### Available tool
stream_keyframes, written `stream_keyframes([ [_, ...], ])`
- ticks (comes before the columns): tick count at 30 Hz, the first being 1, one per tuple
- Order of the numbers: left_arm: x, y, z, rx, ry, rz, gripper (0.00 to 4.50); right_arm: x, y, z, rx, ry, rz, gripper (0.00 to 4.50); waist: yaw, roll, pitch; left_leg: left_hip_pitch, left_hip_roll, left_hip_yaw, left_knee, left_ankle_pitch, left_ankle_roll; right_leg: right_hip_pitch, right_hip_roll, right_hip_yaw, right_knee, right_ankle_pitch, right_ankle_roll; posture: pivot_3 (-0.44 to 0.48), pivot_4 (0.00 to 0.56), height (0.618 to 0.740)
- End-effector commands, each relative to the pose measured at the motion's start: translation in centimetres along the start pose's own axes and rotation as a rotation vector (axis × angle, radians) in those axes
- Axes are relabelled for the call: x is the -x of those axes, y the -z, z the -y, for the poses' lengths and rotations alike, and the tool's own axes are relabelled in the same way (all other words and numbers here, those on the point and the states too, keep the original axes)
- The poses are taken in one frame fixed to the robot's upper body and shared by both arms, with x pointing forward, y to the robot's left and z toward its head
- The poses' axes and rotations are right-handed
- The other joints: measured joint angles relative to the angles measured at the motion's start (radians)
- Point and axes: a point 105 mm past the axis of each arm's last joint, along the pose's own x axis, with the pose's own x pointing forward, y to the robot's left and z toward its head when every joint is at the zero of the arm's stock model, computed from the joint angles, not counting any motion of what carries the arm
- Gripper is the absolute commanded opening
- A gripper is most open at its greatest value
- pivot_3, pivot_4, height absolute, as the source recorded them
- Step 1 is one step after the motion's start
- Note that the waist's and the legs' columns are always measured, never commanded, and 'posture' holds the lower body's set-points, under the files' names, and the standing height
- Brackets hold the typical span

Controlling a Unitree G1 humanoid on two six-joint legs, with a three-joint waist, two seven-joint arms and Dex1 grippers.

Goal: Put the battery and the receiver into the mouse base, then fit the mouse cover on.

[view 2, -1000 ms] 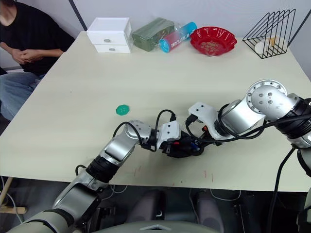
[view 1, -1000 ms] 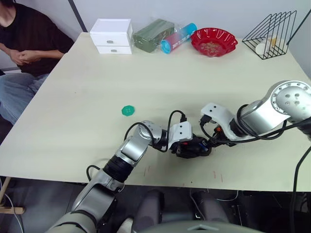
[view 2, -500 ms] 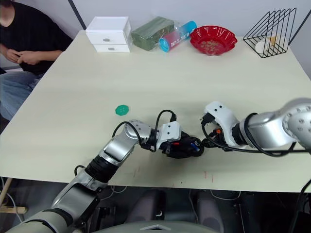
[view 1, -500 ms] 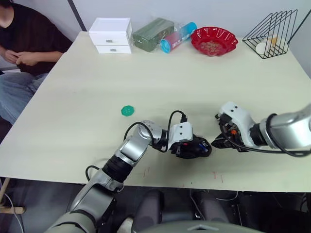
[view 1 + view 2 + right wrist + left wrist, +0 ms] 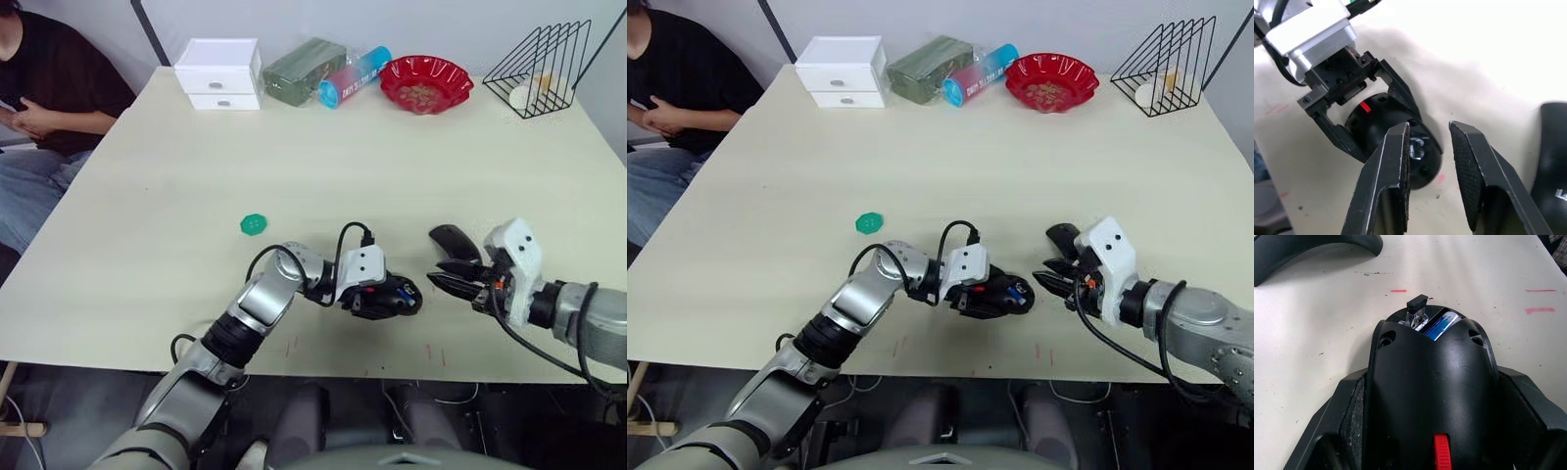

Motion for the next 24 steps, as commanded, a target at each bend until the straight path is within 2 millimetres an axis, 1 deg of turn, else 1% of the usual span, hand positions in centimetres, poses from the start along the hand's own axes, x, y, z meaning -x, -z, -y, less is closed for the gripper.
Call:
stream_keyframes([
  [1, -0.1, 1.5, 0.8, 0.056, 0.027, -0.054, 2.96, 0.6, 0.4, -0.1, 0.085, -0.039, 0.106, 1.33, 0.0, 0.0, 0.0, 0.0, 0.0, 0.0, 0.0, 0.0, 0.0, 0.0, 0.0, 0.0, 0.0, 0.0, 0.0, 0.0, 0.15, 0.74],
  [3, 0.0, 1.6, 0.9, 0.06, 0.028, -0.056, 2.96, 0.7, 1.1, -0.1, 0.104, -0.048, 0.143, 1.33, -0.003, 0.0, 0.0, 0.0, 0.0, 0.0, 0.0, 0.0, 0.0, 0.0, 0.001, 0.0, 0.0, 0.0, 0.0, 0.0, 0.15, 0.74],
  [6, 0.0, 1.6, 1.2, 0.062, 0.031, -0.059, 2.96, 0.6, 1.6, -0.2, 0.156, -0.057, 0.189, 1.33, -0.01, 0.0, 0.0, 0.002, 0.0, 0.002, 0.0, 0.0, 0.0, 0.0, 0.001, 0.003, 0.0, 0.0, 0.0, 0.0, 0.15, 0.74],
  [8, 0.1, 1.5, 1.2, 0.064, 0.03, -0.058, 2.96, 0.4, 1.9, -0.2, 0.168, -0.057, 0.209, 0.81, -0.011, 0.0, 0.0, 0.002, 0.0, 0.002, 0.0, 0.0, 0.0, 0.0, 0.001, 0.003, 0.001, 0.0, 0.0, 0.0, 0.15, 0.74],
  [10, 0.1, 1.5, 1.3, 0.067, 0.029, -0.059, 2.96, -0.1, 2.1, 0.1, 0.168, -0.041, 0.226, 0.08, -0.011, 0.0, 0.0, 0.002, 0.0, 0.001, 0.0, 0.0, 0.0, 0.0, 0.001, 0.002, 0.002, 0.0, 0.0, 0.0, 0.15, 0.74],
  [12, 0.2, 1.5, 1.2, 0.066, 0.029, -0.063, 2.96, -0.9, 1.9, 0.0, 0.139, -0.048, 0.266, 0.08, -0.014, 0.0, 0.0, 0.002, 0.0, 0.001, 0.0, 0.0, 0.0, 0.0, 0.001, 0.002, 0.002, 0.0, 0.0, 0.0, 0.15, 0.74],
  [16, 0.3, 1.6, 1.3, 0.068, 0.03, -0.066, 2.96, -2.1, 1.9, -0.7, 0.13, -0.08, 0.289, 0.08, -0.013, 0.0, 0.0, 0.002, 0.0, 0.001, 0.001, 0.0, 0.0, 0.0, 0.001, 0.003, 0.003, 0.0, 0.0, 0.0, 0.15, 0.74],
  [21, 0.4, 1.8, 1.3, 0.07, 0.029, -0.069, 2.96, -3.5, 1.8, -1.2, 0.117, -0.093, 0.307, 0.08, -0.015, 0.0, 0.0, 0.003, 0.0, 0.001, 0.001, 0.0, -0.001, 0.0, 0.001, 0.003, 0.003, 0.0, -0.001, 0.0, 0.15, 0.74],
  [24, 0.4, 1.8, 1.2, 0.071, 0.026, -0.07, 2.96, -4.0, 2.2, -1.6, 0.128, -0.111, 0.298, 0.08, -0.015, 0.0, 0.0, 0.003, 0.0, 0.001, 0.001, 0.0, -0.001, 0.0, 0.001, 0.003, 0.004, 0.0, -0.001, 0.0, 0.15, 0.74],
])
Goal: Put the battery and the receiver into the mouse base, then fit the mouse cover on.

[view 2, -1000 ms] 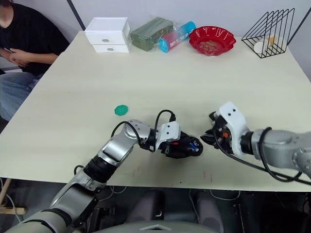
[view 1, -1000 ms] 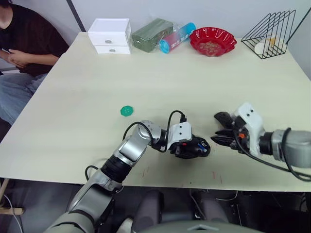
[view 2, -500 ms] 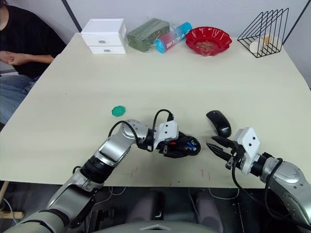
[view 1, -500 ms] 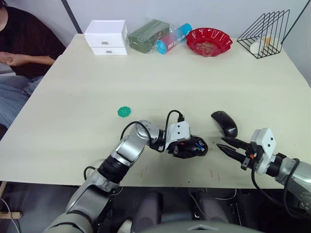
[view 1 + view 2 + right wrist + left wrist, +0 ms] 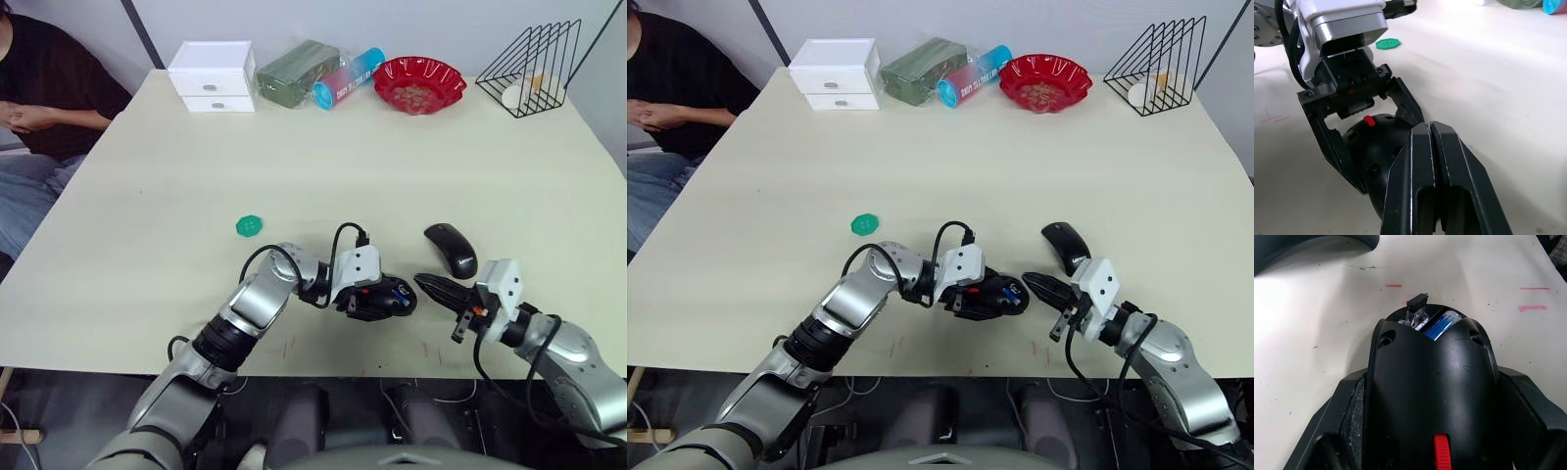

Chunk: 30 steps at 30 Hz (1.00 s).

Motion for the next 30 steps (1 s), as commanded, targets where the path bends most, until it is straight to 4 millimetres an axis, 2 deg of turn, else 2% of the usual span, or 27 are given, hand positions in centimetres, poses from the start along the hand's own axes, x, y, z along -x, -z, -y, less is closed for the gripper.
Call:
stream_keyframes([
  [1, -0.4, 1.5, 0.9, 0.043, 0.037, -0.046, 2.96, -0.5, -0.2, -0.4, 0.031, -0.022, 0.013, 0.08, 0.0, 0.0, 0.0, 0.0, 0.0, 0.0, 0.0, 0.0, 0.0, 0.0, 0.0, 0.0, 0.0, 0.0, 0.0, 0.0, 0.15, 0.74],
  [30, -0.5, 1.6, 0.9, 0.038, 0.034, -0.049, 2.96, -1.1, 2.8, -0.3, -0.046, -0.013, -0.071, 0.08, -0.004, 0.001, -0.001, 0.001, 0.0, 0.0, 0.001, 0.0, 0.0, 0.001, 0.0, 0.0, 0.002, 0.0, 0.0, 0.0, 0.15, 0.74],
])
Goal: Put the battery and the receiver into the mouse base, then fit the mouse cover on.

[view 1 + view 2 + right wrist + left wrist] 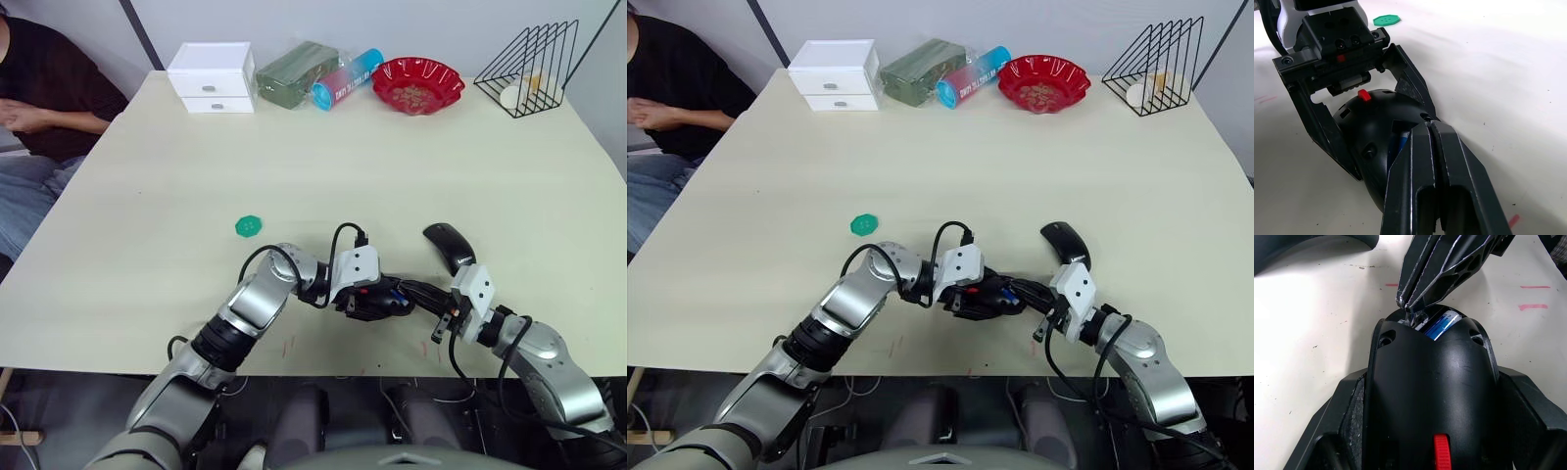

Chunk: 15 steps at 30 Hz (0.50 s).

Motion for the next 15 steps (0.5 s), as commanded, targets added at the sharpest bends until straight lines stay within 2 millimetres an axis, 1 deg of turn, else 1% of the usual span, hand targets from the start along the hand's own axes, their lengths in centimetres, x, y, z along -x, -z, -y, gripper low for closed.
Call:
stream_keyframes([
  [1, -0.5, 1.4, 0.9, 0.039, 0.036, -0.045, 2.96, 0.0, 0.5, -0.2, -0.023, -0.014, -0.02, 0.08, -0.001, 0.0, 0.0, 0.001, 0.0, 0.0, 0.0, 0.0, 0.0, 0.001, 0.0, 0.0, 0.0, 0.0, 0.0, 0.0, 0.15, 0.74],
  [5, -0.5, 1.4, 0.8, 0.038, 0.036, -0.045, 2.96, -0.1, 0.7, -0.2, -0.041, -0.011, -0.026, 0.08, -0.002, 0.0, 0.0, 0.005, 0.0, 0.0, 0.0, 0.0, 0.0, 0.005, 0.0, 0.0, 0.0, 0.0, 0.0, 0.0, 0.15, 0.74],
  [8, -0.6, 1.4, 0.9, 0.039, 0.036, -0.044, 2.96, -0.3, 1.0, -0.3, -0.088, -0.012, -0.041, 0.08, -0.005, 0.0, 0.0, 0.013, 0.0, 0.001, -0.002, 0.0, 0.0, 0.013, 0.0, 0.001, -0.001, -0.001, -0.001, 0.0, 0.15, 0.74],
  [15, -0.6, 1.4, 0.9, 0.038, 0.037, -0.043, 2.96, -0.3, 2.0, -0.6, -0.134, -0.028, -0.102, 0.08, -0.006, 0.0, 0.0, 0.014, 0.0, 0.001, -0.002, 0.0, 0.0, 0.013, 0.0, 0.001, -0.001, -0.001, -0.001, 0.0, 0.15, 0.74],
])
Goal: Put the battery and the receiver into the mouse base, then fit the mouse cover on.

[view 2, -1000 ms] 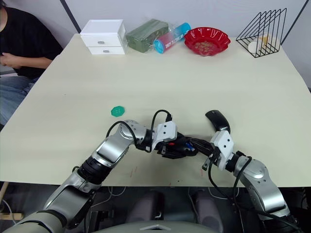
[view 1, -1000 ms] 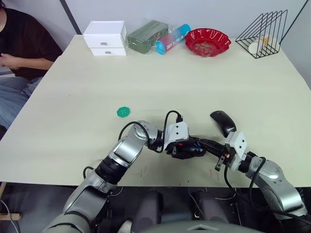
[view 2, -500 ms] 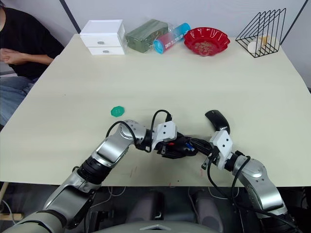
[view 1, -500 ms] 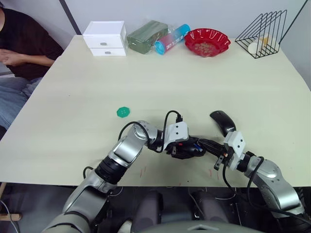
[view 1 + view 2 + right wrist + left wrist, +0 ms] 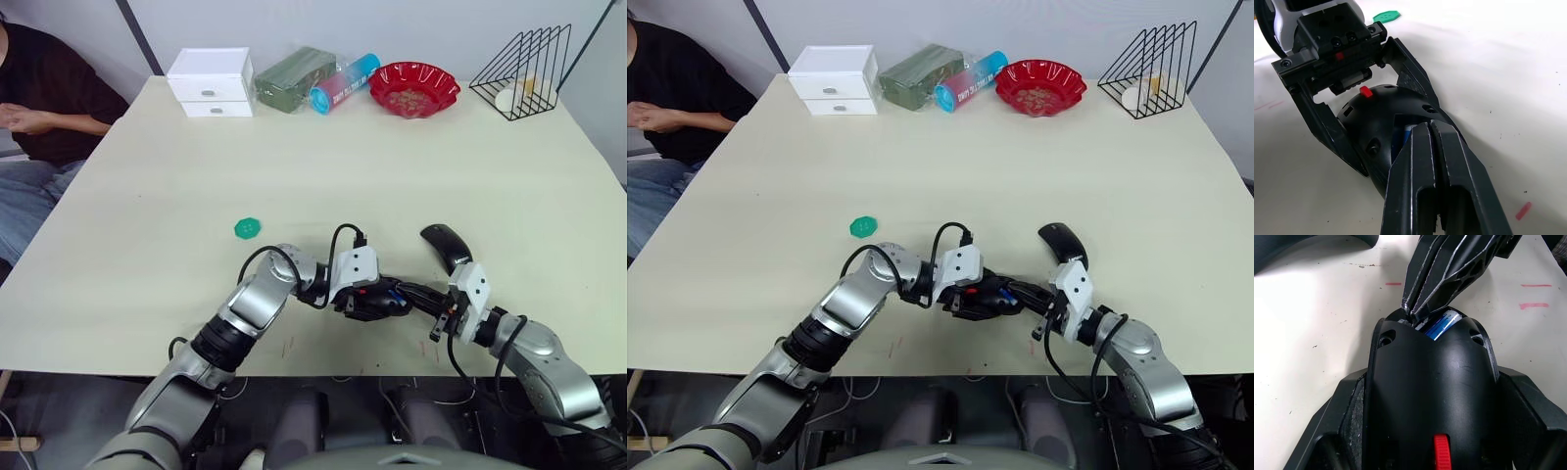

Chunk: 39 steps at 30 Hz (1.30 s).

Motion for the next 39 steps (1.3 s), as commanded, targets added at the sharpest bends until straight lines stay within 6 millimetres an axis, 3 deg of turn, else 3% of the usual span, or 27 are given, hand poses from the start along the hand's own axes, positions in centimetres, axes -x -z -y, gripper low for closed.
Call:
stream_keyframes([
  [1, -0.6, 1.0, 0.9, 0.027, 0.038, -0.032, 2.96, -0.1, 1.4, -0.3, -0.042, -0.006, -0.067, 0.08, 0.0, 0.0, 0.0, 0.0, 0.0, 0.0, 0.0, 0.0, 0.0, 0.0, 0.0, 0.0, 0.0, 0.0, 0.0, 0.0, 0.15, 0.74],
  [8, -0.5, 1.0, 0.8, 0.028, 0.037, -0.032, 2.96, -0.5, 3.0, -0.2, -0.026, -0.018, -0.212, 0.08, -0.002, -0.001, -0.002, 0.001, 0.0, 0.0, 0.0, 0.0, 0.0, 0.001, 0.0, 0.0, 0.0, 0.0, 0.0, 0.0, 0.15, 0.74],
  [19, -0.5, 1.1, 0.6, 0.029, 0.031, -0.03, 2.96, 0.5, 5.2, 0.0, 0.026, -0.026, -0.355, 0.08, -0.002, -0.005, -0.014, 0.002, 0.0, 0.0, -0.001, 0.0, 0.0, 0.002, 0.0, 0.0, -0.001, 0.0, 0.0, 0.0, 0.15, 0.74],
  [23, -0.6, 1.1, 0.5, 0.032, 0.03, -0.027, 2.96, 0.0, 3.8, 0.1, 0.054, -0.019, -0.255, 0.08, -0.002, -0.005, -0.016, 0.002, 0.0, 0.0, -0.001, 0.0, 0.0, 0.002, 0.0, 0.0, -0.001, 0.0, -0.001, 0.0, 0.15, 0.74],
  [33, -0.6, 1.0, 0.5, 0.033, 0.023, -0.024, 2.96, 1.5, -1.6, 0.7, 0.198, -0.002, 0.034, 0.08, 0.003, -0.004, -0.015, 0.001, 0.0, 0.0, -0.001, 0.0, 0.0, 0.001, 0.0, 0.0, -0.002, 0.0, 0.0, 0.0, 0.15, 0.74],
  [38, -0.6, 0.9, 0.5, 0.031, 0.023, -0.023, 2.96, 3.0, -2.3, 0.5, 0.196, -0.019, 0.06, 0.08, 0.003, -0.003, -0.014, 0.001, 0.0, 0.0, -0.001, 0.0, 0.0, 0.001, 0.0, 0.0, -0.002, 0.0, 0.0, 0.0, 0.15, 0.74],
  [39, -0.5, 0.9, 0.4, 0.03, 0.022, -0.023, 2.96, 4.2, -2.1, 0.4, 0.198, -0.025, 0.049, 0.08, 0.004, -0.002, -0.013, 0.001, 0.0, 0.0, -0.001, 0.0, 0.0, 0.001, 0.0, 0.0, -0.002, 0.0, 0.0, 0.0, 0.15, 0.74],
])
